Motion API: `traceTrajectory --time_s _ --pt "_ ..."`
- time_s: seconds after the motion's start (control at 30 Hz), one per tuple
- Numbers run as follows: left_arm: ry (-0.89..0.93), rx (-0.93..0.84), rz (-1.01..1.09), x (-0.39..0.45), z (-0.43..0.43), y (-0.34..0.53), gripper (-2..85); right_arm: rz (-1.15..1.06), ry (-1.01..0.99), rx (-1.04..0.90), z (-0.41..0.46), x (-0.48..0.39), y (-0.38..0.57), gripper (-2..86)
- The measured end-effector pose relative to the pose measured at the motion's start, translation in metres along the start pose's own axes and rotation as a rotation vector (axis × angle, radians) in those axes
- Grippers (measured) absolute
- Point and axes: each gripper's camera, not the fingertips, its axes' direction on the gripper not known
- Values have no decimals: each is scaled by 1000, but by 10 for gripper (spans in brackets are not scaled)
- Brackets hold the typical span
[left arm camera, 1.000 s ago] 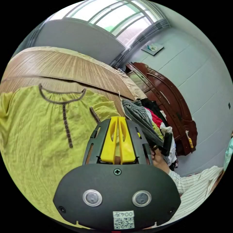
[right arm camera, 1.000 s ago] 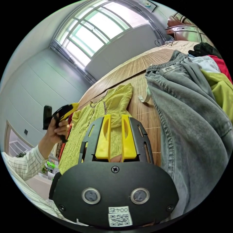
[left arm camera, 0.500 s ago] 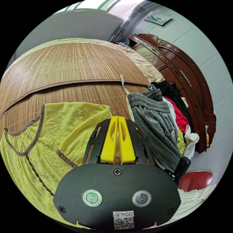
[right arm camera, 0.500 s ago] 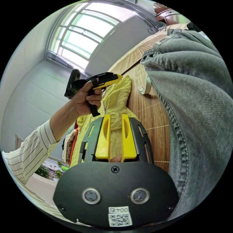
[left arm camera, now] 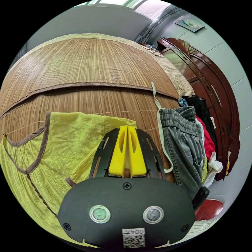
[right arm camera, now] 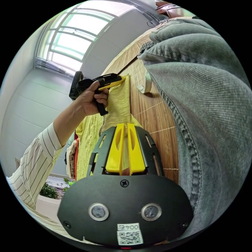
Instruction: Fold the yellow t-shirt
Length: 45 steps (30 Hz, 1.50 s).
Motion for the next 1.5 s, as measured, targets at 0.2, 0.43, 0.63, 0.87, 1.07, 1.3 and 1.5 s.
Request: traceTrajectory --time_s 0.2,0.43,0.63,0.87,1.07,1.3,1.5 --pt "262 81 -9 -18 -64 27 1 10 -38 14 -2 4 -5 37" --pt "124 -27 -35 -68 -59 81 1 19 -54 23 -3 6 -9 41" --pt "134 170 -22 -76 -100 105 1 36 -62 27 -2 8 -12 29" --pt "-17 -2 96 -63 -72 126 1 41 -62 31 -2 8 -12 14" --pt "-23 79 131 -52 -109 143 2 45 -68 31 -2 10 -12 7" --pt "9 332 -100 -115 -209 225 7 46 -74 33 -4 12 -8 17" --pt "-255 473 -480 -245 -327 327 20 -46 -191 121 -23 8 2 70"
